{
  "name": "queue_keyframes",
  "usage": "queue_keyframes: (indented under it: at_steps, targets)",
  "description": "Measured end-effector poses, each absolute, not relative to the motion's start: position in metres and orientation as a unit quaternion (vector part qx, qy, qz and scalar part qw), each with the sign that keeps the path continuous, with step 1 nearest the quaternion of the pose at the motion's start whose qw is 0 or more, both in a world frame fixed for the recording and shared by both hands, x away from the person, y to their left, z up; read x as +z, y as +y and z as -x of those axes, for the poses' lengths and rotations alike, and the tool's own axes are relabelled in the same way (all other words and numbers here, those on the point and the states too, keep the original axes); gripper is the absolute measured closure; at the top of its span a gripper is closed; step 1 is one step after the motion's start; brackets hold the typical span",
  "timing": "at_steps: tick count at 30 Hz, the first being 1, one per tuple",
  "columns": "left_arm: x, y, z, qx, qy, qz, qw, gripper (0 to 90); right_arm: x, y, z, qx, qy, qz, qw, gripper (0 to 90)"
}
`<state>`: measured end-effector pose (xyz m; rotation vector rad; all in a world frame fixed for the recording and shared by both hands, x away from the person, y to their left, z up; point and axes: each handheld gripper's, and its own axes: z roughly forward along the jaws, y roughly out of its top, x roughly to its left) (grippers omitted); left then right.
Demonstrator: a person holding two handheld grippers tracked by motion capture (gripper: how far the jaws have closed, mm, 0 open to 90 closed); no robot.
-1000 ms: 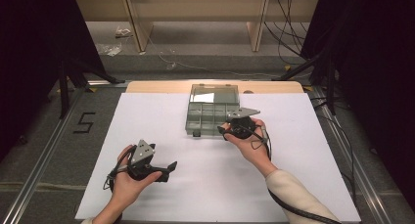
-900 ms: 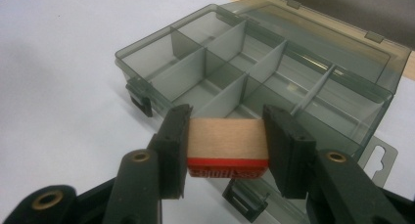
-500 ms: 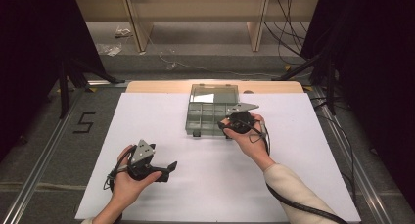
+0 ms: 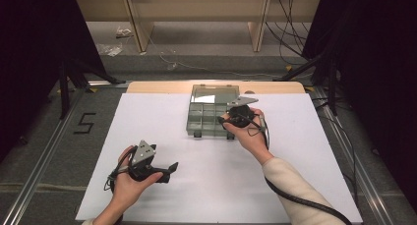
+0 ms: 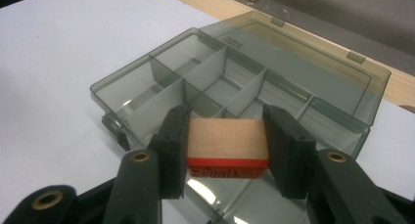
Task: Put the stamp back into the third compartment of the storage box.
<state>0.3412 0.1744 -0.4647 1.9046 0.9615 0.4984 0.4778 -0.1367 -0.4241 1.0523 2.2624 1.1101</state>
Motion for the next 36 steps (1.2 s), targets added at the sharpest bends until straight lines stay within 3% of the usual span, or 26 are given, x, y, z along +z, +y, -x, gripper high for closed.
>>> queue_keyframes:
  at_steps: [36]
  targets:
    - [-0.465, 0.175, -0.341, 0.200, 0.391, -0.772, 0.460, 0.0, -0.418, -0.127, -0.520, 0.379, 0.809, -0.399, 0.208, 55.9]
